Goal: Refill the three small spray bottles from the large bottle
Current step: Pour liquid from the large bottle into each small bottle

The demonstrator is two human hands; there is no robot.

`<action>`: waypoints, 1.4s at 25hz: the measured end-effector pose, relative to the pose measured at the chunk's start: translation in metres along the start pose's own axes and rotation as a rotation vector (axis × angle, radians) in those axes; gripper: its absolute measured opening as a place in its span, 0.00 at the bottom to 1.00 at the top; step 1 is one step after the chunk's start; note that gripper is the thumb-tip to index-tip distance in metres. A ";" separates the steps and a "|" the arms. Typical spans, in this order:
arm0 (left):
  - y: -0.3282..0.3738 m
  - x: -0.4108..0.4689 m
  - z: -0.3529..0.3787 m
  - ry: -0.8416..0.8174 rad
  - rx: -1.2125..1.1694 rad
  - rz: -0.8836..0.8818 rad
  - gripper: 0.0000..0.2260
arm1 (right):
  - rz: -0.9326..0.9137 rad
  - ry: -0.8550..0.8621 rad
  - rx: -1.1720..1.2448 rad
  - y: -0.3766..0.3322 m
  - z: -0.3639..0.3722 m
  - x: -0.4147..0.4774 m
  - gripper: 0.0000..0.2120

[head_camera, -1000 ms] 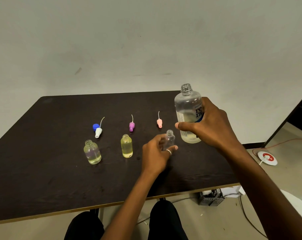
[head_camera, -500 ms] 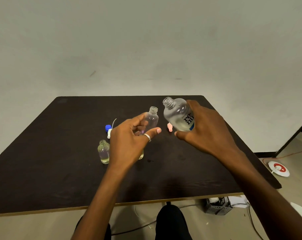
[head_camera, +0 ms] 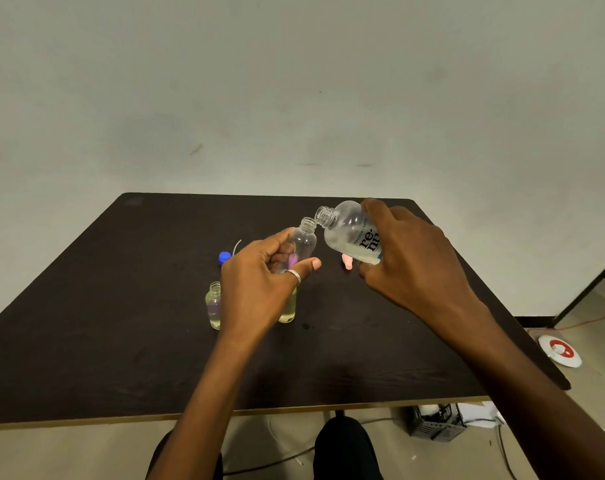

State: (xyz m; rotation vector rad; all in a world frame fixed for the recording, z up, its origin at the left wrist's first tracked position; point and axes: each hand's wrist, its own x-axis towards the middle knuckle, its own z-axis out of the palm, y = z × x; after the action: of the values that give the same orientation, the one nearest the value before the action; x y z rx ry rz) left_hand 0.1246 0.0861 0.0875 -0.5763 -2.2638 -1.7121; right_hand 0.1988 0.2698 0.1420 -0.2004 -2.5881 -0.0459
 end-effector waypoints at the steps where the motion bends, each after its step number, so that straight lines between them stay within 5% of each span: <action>1: -0.001 0.001 0.000 0.002 0.002 -0.002 0.28 | -0.003 -0.003 -0.003 0.000 0.000 0.000 0.34; 35: -0.012 0.002 -0.002 0.021 0.010 0.006 0.27 | -0.062 0.071 -0.180 -0.012 -0.009 0.009 0.34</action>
State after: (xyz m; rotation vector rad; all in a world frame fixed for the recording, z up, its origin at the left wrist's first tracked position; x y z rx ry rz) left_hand 0.1175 0.0816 0.0789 -0.5593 -2.2530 -1.6950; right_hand 0.1938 0.2588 0.1547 -0.1812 -2.5183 -0.3042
